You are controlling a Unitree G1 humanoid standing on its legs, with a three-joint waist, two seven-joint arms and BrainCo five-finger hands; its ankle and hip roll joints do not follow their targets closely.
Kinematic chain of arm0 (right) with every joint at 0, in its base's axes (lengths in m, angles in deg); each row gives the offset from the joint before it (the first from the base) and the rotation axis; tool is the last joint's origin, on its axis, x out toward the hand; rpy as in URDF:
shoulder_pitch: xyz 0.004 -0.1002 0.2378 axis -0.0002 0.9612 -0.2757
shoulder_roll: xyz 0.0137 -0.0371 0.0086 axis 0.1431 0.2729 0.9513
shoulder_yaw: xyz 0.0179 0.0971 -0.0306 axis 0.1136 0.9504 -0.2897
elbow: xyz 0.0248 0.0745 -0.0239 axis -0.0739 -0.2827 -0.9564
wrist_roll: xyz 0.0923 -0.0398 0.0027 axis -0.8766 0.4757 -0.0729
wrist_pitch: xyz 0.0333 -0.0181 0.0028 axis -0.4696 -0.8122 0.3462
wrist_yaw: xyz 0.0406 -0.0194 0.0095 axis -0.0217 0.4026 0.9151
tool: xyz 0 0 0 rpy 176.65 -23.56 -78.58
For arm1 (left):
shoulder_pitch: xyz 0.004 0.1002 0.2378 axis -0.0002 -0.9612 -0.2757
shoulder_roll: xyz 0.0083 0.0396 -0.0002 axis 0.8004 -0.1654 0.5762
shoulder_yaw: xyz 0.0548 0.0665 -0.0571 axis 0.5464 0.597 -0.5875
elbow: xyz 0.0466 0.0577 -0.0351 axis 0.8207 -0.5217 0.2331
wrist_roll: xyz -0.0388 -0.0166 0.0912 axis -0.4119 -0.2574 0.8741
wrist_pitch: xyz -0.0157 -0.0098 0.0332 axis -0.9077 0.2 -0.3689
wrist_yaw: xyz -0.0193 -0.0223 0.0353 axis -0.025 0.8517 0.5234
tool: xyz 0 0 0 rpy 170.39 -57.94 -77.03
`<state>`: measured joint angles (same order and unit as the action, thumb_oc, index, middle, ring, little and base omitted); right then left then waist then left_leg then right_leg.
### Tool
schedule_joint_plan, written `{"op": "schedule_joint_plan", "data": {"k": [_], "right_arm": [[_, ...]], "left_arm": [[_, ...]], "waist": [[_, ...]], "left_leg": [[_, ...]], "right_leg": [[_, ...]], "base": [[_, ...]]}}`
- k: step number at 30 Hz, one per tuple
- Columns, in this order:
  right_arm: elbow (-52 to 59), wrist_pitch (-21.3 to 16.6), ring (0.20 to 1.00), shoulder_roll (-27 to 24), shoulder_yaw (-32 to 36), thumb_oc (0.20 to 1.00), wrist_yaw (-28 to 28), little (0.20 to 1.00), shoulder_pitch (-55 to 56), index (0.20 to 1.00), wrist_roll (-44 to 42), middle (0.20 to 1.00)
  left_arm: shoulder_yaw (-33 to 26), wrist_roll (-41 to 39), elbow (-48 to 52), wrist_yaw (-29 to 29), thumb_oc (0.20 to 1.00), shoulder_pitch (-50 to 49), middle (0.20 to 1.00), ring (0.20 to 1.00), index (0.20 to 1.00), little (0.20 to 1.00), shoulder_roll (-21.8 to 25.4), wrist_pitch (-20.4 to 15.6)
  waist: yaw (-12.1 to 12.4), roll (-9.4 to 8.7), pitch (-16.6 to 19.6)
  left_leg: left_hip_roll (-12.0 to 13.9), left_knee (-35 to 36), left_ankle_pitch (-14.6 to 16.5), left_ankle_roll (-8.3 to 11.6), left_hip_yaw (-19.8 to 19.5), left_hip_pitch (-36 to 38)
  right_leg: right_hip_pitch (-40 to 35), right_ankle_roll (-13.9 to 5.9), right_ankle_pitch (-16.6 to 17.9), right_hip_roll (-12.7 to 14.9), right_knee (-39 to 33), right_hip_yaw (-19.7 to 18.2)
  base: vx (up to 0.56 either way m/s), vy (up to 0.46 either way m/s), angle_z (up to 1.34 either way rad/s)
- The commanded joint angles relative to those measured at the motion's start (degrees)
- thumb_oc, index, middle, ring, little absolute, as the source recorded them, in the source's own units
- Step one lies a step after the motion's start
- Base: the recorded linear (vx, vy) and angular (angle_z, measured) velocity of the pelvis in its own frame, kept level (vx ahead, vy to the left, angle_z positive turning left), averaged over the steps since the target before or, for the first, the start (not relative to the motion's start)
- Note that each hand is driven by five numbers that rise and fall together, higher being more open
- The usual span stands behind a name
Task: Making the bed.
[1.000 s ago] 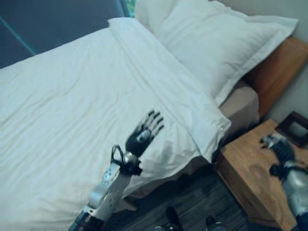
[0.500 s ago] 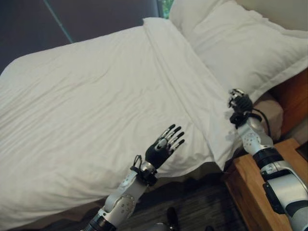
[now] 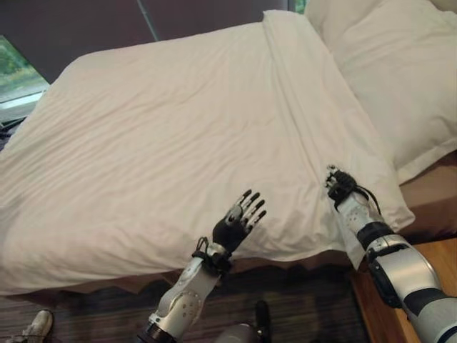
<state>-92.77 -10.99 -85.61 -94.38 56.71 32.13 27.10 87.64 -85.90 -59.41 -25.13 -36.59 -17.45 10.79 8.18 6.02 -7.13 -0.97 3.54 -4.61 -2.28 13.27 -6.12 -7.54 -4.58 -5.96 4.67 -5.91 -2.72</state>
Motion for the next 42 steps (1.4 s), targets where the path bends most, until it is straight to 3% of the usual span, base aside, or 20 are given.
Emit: {"op": "schedule_joint_plan", "data": {"k": [1, 3, 7, 10, 14, 16, 23, 33, 35, 38, 39, 41, 42], "right_arm": [[-2.31, -1.5, 0.2, -6.09, 2.2, 0.2, -0.43, 0.2, -9.11, 0.2, -3.27, 0.2], [-3.88, -1.75, 0.2, -8.67, 4.78, 0.2, -0.45, 0.2, -7.76, 0.2, -4.98, 0.2], [-6.33, -1.48, 0.2, -9.2, 8.36, 0.2, -1.38, 0.2, -3.59, 0.2, -7.11, 0.2], [-6.79, -1.49, 0.2, -9.43, 11.99, 0.2, -2.82, 0.2, 3.54, 0.2, -8.74, 0.2], [-8.56, -0.33, 0.2, -3.92, 15.6, 0.2, -5.57, 0.2, 17.88, 0.2, -9.94, 0.2], [-8.33, 0.11, 0.2, -2.14, 15.83, 0.2, -5.99, 0.2, 20.92, 0.2, -9.63, 0.2], [-9.1, 2.01, 0.2, 3.05, 16.41, 0.2, -7.56, 0.2, 30.96, 0.2, -8.15, 0.2], [-2.12, 0.42, 0.2, 3.61, 14.21, 0.2, -8.86, 0.2, 35.11, 0.2, -8.03, 0.2], [5.26, -1.56, 0.2, 2.98, 12.55, 0.2, -8.84, 0.2, 37.56, 0.2, -6.86, 0.2], [12.17, -3.32, 0.2, 2.19, 12.68, 0.2, -8.32, 0.2, 39.6, 0.2, -6.48, 0.2], [20.17, -5.39, 0.2, 1.16, 13.27, 0.2, -7.11, 0.2, 41.53, 0.2, -5.81, 0.2], [23.55, -6.27, 0.2, 0.85, 13.88, 0.2, -6.58, 0.2, 42.29, 0.2, -5.48, 0.2], [33.34, -8.84, 0.2, -0.69, 15.32, 0.2, -4.96, 0.2, 43.76, 0.2, -3.62, 0.2]], "left_arm": [[-1.89, -3.19, 2.99, 0.95, 1.0, 0.8, 1.0, 1.0, 1.0, 1.0, 0.55, -2.93], [-1.79, -3.25, 2.76, 1.11, 1.0, -0.65, 1.0, 1.0, 1.0, 1.0, -0.01, -2.79], [-1.4, -2.94, 2.73, 1.54, 1.0, -1.98, 1.0, 1.0, 1.0, 1.0, -0.6, -1.77], [-2.34, -2.56, 2.81, 2.45, 1.0, -2.85, 1.0, 1.0, 1.0, 1.0, -0.79, -1.57], [-3.01, -1.98, 1.99, 3.5, 1.0, -2.99, 1.0, 1.0, 1.0, 1.0, -2.56, -1.91], [-3.32, -1.69, 1.18, 3.65, 1.0, -3.24, 1.0, 1.0, 1.0, 1.0, -3.16, -1.82], [-5.05, -1.48, 1.7, 3.88, 1.0, -4.75, 1.0, 1.0, 1.0, 1.0, -5.27, -2.46], [-4.93, -0.18, -0.73, 4.13, 1.0, -5.01, 1.0, 1.0, 1.0, 1.0, -5.48, -2.64], [-6.45, 0.48, -1.54, 3.71, 1.0, -5.24, 1.0, 1.0, 1.0, 1.0, -5.25, -2.95], [-7.52, 0.73, -1.94, 3.22, 1.0, -5.71, 1.0, 1.0, 1.0, 1.0, -5.15, -3.03], [-8.5, 1.13, -2.3, 2.65, 1.0, -6.14, 1.0, 1.0, 1.0, 1.0, -4.98, -3.2], [-9.09, 1.44, -2.36, 2.39, 1.0, -6.17, 1.0, 1.0, 1.0, 1.0, -4.87, -3.22], [-9.8, 1.98, -2.49, 1.82, 1.0, -6.19, 1.0, 1.0, 1.0, 1.0, -4.71, -3.31]], "waist": [[0.84, -0.05, -0.79], [0.88, 2.02, -1.11], [0.62, 4.05, -1.02], [-1.42, 5.07, -1.21], [-5.26, 6.02, -1.67], [-5.94, 6.22, -1.87], [-7.86, 5.72, -2.9], [-10.33, 4.59, -2.4], [-10.86, 2.73, -0.97], [-11.2, 1.49, -0.37], [-11.83, 0.35, 0.1], [-11.84, 0.17, 0.47], [-12.45, -0.87, 0.98]], "left_leg": [[0.57, -3.02, -5.74, 4.02, -0.56, -7.69], [0.23, -2.42, -5.82, 4.02, -0.31, -7.66], [-0.18, -1.51, -5.71, 3.81, -0.03, -7.05], [-0.67, -1.15, -4.95, 3.59, 0.71, -6.21], [-0.44, -0.86, -4.11, 3.45, 2.15, -5.15], [0.0, -0.86, -4.11, 3.42, 2.88, -5.23], [1.14, -1.19, -3.62, 3.7, 6.27, -4.7], [1.43, -0.74, -4.06, 4.23, 4.8, -3.69], [1.38, -0.03, -4.49, 4.16, 3.65, -3.06], [1.43, 0.62, -5.11, 4.23, 2.84, -2.76], [1.27, 1.06, -5.66, 4.3, 1.91, -2.5], [1.58, 1.34, -6.1, 4.39, 1.65, -2.75], [1.37, 1.46, -6.29, 4.44, 0.88, -2.83]], "right_leg": [[-2.61, 1.16, -1.36, -0.74, 0.91, 2.05], [-2.23, 0.59, -1.28, -0.12, 0.91, 2.21], [-2.3, 0.05, -1.37, 0.59, 0.91, 2.04], [-2.31, -0.33, -1.67, 1.49, 0.91, 1.48], [-1.64, -0.43, -1.38, 2.18, 0.91, -0.02], [-1.05, -0.33, -0.92, 1.97, 0.91, -0.65], [0.07, -0.35, 0.12, 1.67, 0.91, -2.36], [-0.75, -0.27, 0.45, 1.46, 0.91, -2.0], [-1.29, 0.03, 0.67, 0.88, 0.91, -1.42], [-1.38, 0.23, 1.01, 0.34, 0.94, -0.82], [-1.52, 0.35, 0.85, -0.06, 1.21, 0.16], [-1.14, 0.54, 1.02, -0.63, 1.43, 0.36], [-1.2, 0.52, 0.66, -0.9, 1.85, 1.11]], "base": [[-0.01, 0.034, 0.14], [0.0, 0.075, 0.11], [0.02, 0.071, -0.03], [0.04, 0.078, -0.03], [0.03, 0.06, -0.12], [0.0, 0.033, -0.26], [-0.01, 0.002, -0.37], [-0.01, -0.015, -0.03], [-0.04, -0.061, 0.27], [-0.05, -0.07, 0.25], [-0.05, -0.066, 0.21], [-0.04, -0.062, 0.27], [-0.03, -0.056, 0.27]]}}
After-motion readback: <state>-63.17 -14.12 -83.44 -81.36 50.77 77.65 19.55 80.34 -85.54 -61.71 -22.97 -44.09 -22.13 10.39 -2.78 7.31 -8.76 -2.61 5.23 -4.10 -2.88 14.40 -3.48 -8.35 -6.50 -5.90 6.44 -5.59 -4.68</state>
